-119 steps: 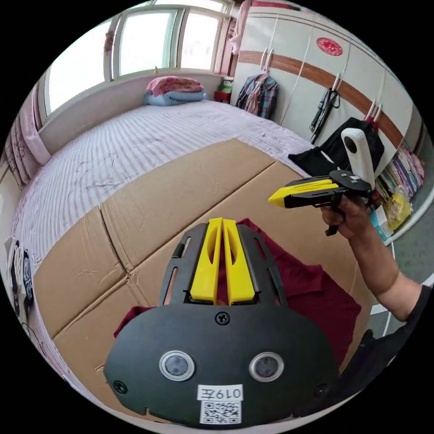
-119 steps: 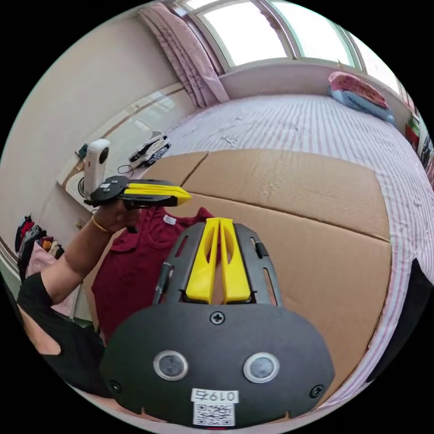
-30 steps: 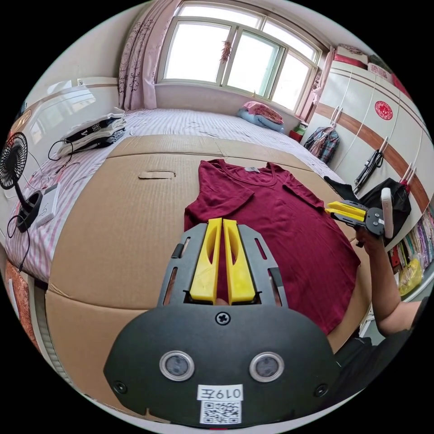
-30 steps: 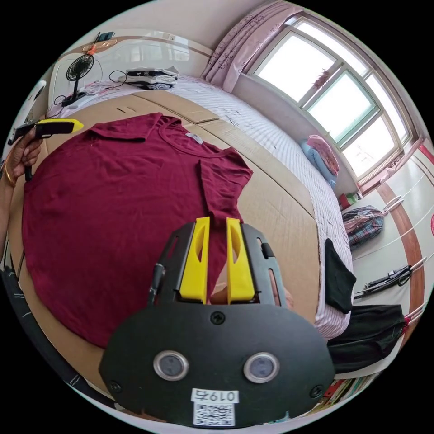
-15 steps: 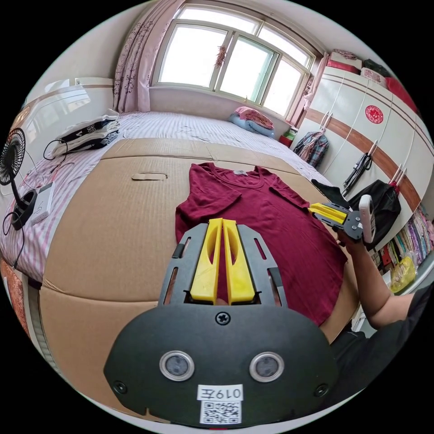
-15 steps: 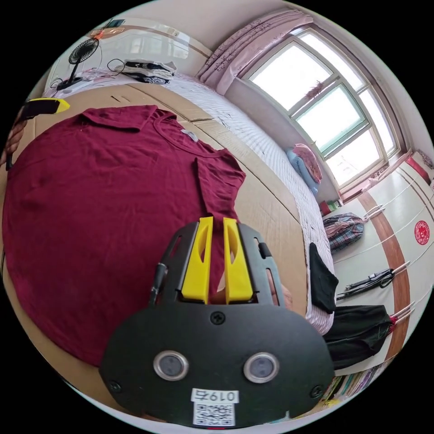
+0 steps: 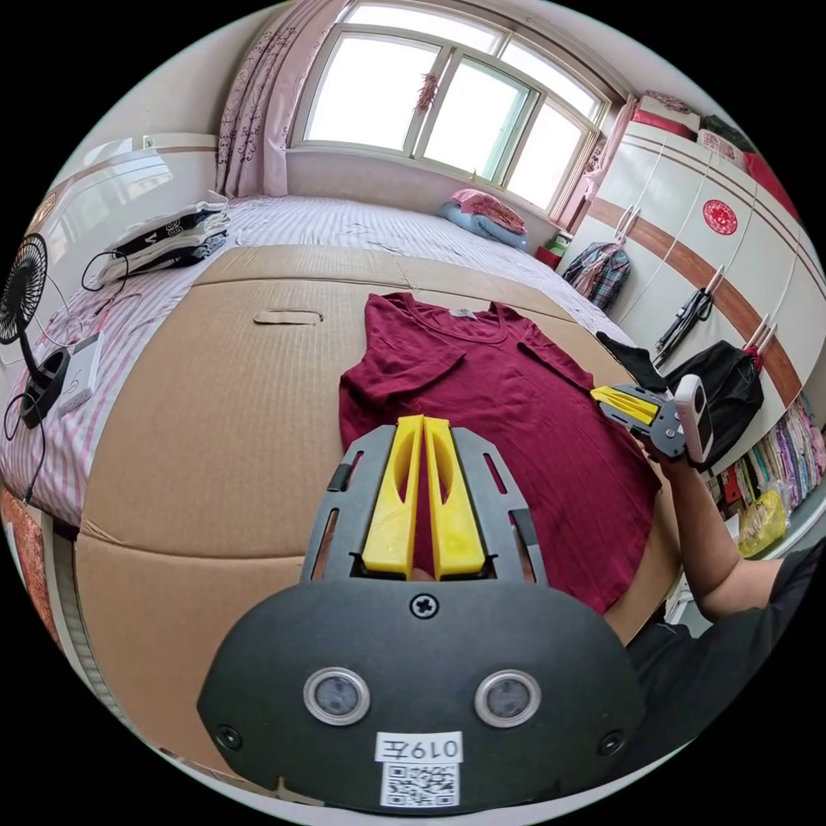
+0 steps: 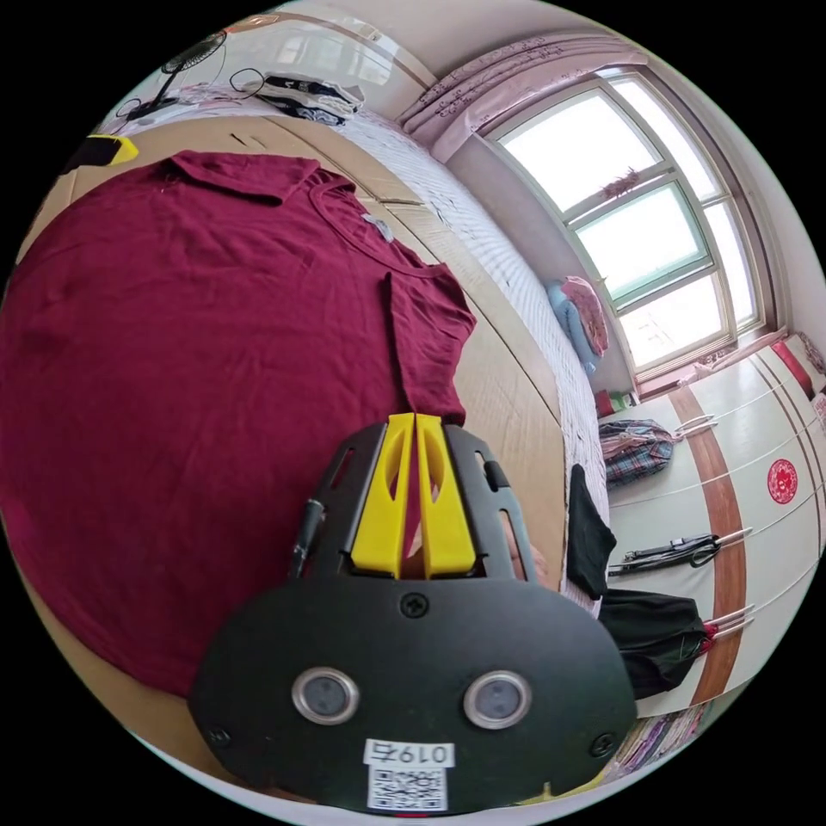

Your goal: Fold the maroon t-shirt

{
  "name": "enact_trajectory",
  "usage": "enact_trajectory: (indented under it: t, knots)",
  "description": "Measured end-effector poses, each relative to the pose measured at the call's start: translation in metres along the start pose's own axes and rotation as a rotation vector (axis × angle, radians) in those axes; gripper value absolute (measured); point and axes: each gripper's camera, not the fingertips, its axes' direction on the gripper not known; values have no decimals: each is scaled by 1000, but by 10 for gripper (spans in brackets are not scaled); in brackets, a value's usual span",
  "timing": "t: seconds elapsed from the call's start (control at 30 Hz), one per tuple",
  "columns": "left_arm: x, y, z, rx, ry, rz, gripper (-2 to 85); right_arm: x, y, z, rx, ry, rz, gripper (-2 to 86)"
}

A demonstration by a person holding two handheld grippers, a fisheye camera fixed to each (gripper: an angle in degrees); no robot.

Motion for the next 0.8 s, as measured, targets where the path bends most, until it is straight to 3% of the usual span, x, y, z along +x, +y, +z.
enact_trajectory:
  t: [0.27, 0.47, 0.63, 0.8]
  knots:
    - [17, -84, -9, 18, -25, 93, 10, 4, -44, -15, -7, 78, -91, 41]
    - [8, -202, 5, 69, -27, 134, 15, 56, -64, -75, 117, -33, -24, 63]
    - [15, -315, 62, -6, 65, 272, 24, 121, -95, -94, 201, -218, 106, 41]
    - [49, -430, 131, -194, 122, 448, 64, 185, -164, -79, 206, -243, 177, -2]
